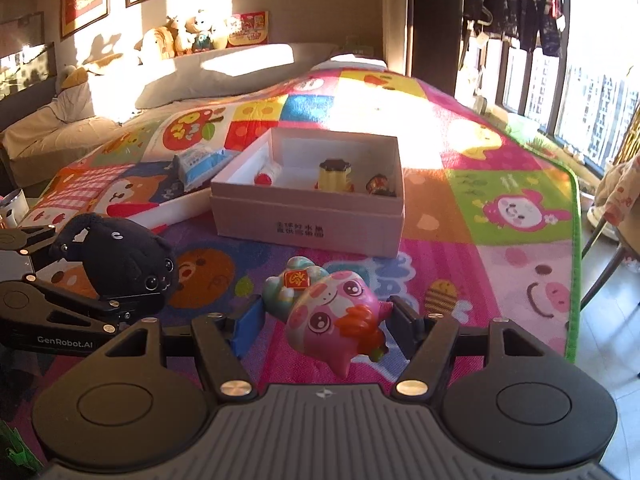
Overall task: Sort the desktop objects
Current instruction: 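Lower the plush and pig into the white box and open both tools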
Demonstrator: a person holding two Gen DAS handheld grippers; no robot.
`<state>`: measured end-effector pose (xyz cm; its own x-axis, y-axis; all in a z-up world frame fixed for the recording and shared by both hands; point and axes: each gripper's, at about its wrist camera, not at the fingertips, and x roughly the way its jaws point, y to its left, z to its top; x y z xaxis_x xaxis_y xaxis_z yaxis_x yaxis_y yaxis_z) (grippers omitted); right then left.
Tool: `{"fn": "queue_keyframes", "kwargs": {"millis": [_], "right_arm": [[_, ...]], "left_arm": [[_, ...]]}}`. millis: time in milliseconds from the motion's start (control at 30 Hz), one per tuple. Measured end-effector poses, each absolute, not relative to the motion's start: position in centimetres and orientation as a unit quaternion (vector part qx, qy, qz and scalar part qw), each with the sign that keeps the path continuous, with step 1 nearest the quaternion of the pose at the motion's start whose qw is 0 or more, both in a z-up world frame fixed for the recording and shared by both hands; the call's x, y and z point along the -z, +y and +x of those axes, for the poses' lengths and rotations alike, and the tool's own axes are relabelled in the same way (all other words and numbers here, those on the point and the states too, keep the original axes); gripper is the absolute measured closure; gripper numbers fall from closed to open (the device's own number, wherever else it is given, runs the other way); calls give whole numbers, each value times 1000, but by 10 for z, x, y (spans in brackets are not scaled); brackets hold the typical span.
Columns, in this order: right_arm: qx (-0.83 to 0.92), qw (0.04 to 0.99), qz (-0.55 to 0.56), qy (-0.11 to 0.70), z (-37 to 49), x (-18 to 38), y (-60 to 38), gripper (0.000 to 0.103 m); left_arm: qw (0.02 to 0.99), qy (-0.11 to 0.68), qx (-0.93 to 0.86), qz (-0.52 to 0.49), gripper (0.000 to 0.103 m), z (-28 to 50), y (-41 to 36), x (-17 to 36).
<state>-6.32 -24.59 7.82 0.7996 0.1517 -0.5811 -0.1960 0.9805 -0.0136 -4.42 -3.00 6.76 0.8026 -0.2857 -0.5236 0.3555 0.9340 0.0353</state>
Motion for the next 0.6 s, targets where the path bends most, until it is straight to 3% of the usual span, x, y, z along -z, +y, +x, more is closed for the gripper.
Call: {"fn": "queue_keyframes", "kwargs": {"millis": [300,600], "right_arm": [[-33,987,-27,158,-61,-159,-270,36],[-24,985,-9,168,-20,-161,-275,36]], "left_arm": [[961,161,224,12,14,25,-39,-172],[959,186,214,-20,7,126,-69,-181]]}}
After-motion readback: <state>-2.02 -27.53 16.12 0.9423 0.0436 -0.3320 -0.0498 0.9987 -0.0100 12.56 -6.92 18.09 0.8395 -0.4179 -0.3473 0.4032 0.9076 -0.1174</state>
